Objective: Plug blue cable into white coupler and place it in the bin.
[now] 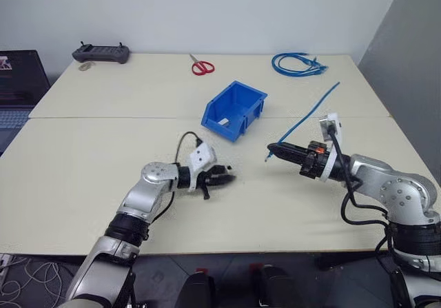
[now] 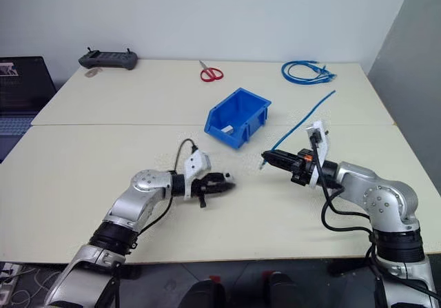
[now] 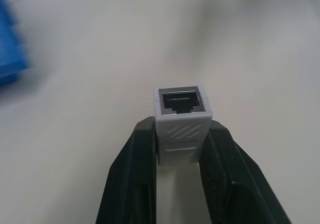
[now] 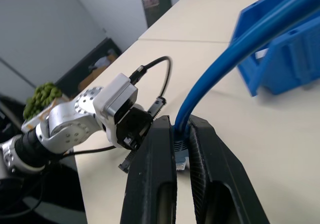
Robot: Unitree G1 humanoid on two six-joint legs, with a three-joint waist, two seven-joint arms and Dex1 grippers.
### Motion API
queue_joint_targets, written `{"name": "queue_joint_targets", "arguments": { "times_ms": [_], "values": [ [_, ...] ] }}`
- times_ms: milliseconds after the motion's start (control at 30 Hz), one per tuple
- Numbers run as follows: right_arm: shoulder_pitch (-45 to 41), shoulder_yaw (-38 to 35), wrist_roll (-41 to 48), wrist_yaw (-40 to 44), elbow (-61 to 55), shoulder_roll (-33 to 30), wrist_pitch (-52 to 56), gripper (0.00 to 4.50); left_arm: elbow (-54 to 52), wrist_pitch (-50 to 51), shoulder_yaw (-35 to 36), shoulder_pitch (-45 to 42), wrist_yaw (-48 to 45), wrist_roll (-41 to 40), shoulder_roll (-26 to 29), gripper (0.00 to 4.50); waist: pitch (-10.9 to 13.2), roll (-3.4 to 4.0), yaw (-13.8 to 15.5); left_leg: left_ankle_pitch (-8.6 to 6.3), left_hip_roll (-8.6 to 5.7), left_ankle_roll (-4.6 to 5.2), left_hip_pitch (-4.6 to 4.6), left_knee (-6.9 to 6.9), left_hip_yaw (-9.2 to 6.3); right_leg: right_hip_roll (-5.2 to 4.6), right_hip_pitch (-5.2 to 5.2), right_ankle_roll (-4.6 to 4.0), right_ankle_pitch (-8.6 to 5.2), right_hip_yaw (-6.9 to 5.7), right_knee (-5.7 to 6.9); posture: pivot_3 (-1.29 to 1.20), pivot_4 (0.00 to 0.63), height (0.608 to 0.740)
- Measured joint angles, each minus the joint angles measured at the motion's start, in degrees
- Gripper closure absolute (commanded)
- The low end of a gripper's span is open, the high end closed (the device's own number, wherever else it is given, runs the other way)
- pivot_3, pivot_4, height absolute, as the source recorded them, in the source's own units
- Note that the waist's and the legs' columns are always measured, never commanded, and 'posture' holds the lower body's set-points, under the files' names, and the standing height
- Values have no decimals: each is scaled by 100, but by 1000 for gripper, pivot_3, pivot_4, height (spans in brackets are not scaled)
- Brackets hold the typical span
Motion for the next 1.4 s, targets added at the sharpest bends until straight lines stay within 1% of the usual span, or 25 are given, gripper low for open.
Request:
{"name": "queue_joint_targets", "arguments": {
  "times_ms": [100, 200, 300, 433, 833, 1400],
  "values": [
    [-124, 435, -489, 195, -9, -51, -200, 4415, 837, -737, -302, -336, -335, 358, -284, 3674, 1, -2, 0, 0, -5, 3, -2, 3, 3, 0, 0, 6, 4, 5, -7, 0, 150, 740],
    [-115, 1212, -1442, 618, -77, -394, -747, 4415, 1631, -1479, -324, -670, -592, 503, -487, 3674, 1, -3, -5, -3, -4, 8, -8, 2, 1, 1, -1, 6, 3, 4, -15, 0, 150, 740],
    [-81, 1605, -1959, 876, -74, -456, -1136, 4415, 2032, -1817, -294, -823, -724, 537, -595, 3674, 1, -4, -3, -5, -3, 10, -10, 4, 1, 0, -1, 6, 3, 5, -17, 0, 150, 740],
    [51, 1907, -2578, 1173, -17, -491, -1621, 4415, 2266, -1831, -179, -891, -938, 524, -672, 3674, 2, -9, -3, -5, -3, 10, -10, 11, 2, -1, 0, 7, 4, 5, -14, 0, 150, 740],
    [33, 1773, -2795, 1165, 67, 60, -1638, 4415, 2154, -1281, -24, -889, -1203, 466, -731, 3674, 2, -9, -5, -4, 1, 10, -7, 12, -2, 3, 0, 6, 4, 4, -8, 0, 150, 740],
    [101, 1828, -3181, 1356, 194, 83, -1935, 4415, 2129, -1176, 2, -887, -1199, 493, -741, 3674, 2, -9, -6, -4, 0, 10, -3, 15, 0, 3, 1, 6, 5, 6, -1, 0, 150, 740]
  ]
}}
